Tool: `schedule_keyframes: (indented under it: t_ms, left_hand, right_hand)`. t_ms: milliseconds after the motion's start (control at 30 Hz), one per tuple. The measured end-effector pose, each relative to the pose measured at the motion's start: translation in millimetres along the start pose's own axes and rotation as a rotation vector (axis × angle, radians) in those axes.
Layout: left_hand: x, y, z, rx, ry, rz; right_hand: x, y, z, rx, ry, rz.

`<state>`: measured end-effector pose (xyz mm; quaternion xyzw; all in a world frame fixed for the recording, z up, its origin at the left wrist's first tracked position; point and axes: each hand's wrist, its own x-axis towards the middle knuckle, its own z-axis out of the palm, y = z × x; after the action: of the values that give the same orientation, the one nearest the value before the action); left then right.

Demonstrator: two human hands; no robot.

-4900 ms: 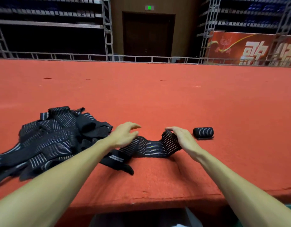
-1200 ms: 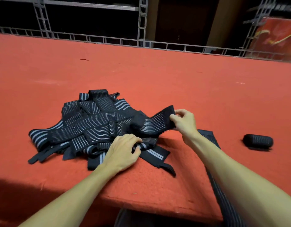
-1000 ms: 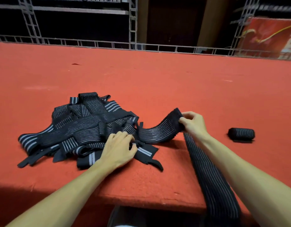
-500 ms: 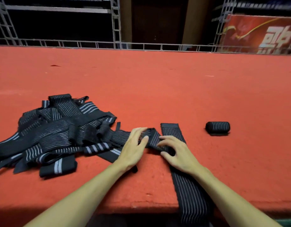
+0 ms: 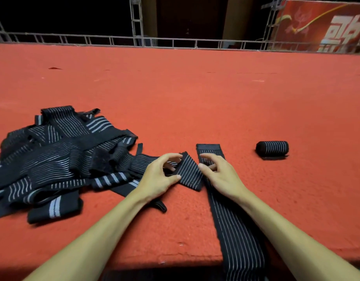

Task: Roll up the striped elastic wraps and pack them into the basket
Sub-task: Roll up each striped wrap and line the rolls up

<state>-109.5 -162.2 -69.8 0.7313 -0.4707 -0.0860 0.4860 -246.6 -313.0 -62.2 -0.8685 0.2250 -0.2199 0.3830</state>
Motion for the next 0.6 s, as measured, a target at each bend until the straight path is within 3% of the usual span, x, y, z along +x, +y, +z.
schedule_keyframes:
  t_ms: [67, 167, 267, 333, 400, 500, 600]
  left_hand:
    - [-0.6, -2.5, -2.6, -0.150, 0.009, -0.053]
    - [-0.8, -2.1, -2.1, -0.310, 0.087, -0.150]
    - [-2.4, 0.5, -3.9, -0.208, 0.298, -0.101]
    - [-5.2, 4.3, -7.8, -0.158, 0.398, -0.027]
    - [-8.6, 9.1, -14.8, -0.093, 0.454, 0.058]
    - [-14.0, 9.6, -25.0, 0.041, 0.477, 0.157]
    - [-16.2, 3.9, -28.3, 0.132, 0.326, 0.143]
  right_hand:
    - [10.2, -4.9, 2.9, -0.023, -0.068, 0.064]
    - [16.0, -11.0, 11.4, -0.090, -0.083, 0.016]
    - [14.2, -20.0, 8.0, -0.075, 0.134, -0.116]
    - [14.1, -26.2, -2.1, -0.155, 0.318, -0.312]
    - [12.4, -28.9, -13.0, -0.250, 0.363, -0.483]
    - [-1.8, -24.0, -23.8, -0.421, 0.028, -0.554]
    - [-17.9, -18.9, -22.5, -0.527, -0.332, -0.465]
